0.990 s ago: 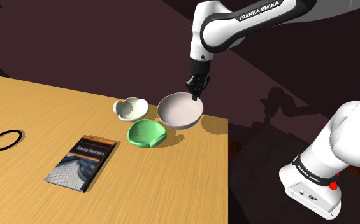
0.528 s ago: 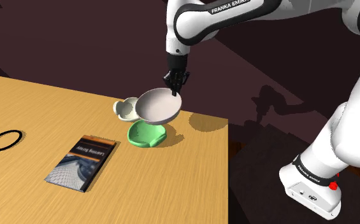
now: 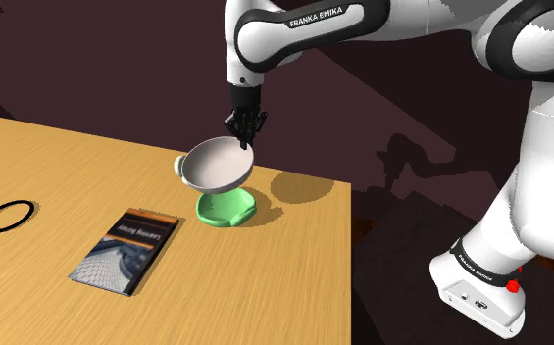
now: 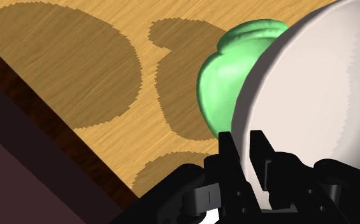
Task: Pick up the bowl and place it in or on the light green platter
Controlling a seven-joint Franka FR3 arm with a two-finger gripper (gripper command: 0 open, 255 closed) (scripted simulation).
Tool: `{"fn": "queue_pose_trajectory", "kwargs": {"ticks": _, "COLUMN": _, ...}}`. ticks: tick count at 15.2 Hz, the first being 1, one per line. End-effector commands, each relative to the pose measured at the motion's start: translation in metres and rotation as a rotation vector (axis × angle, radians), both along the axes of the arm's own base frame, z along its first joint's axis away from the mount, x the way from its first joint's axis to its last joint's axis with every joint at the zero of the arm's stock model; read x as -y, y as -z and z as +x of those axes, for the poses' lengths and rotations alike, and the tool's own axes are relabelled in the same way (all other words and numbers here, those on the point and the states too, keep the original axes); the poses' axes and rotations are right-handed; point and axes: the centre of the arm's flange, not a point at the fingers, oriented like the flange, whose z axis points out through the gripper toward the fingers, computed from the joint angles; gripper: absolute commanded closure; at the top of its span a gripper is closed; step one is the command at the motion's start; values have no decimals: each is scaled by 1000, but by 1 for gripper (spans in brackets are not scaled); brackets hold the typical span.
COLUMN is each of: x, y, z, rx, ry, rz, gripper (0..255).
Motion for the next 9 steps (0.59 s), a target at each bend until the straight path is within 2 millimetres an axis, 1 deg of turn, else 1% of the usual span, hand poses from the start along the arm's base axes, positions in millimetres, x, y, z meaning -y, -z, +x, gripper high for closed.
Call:
{"fn": "queue_pose_trajectory", "kwargs": {"ticks": 1, "x": -1, "y": 10, "z": 1, "rx": 1, "ry": 0, "rz": 0, "gripper": 255}}
{"fn": "queue_pose_trajectory", "kwargs": {"ticks": 9, "x": -1, "y": 52, "z": 1, "rx": 1, "ry": 0, "rz": 0, "gripper": 255}}
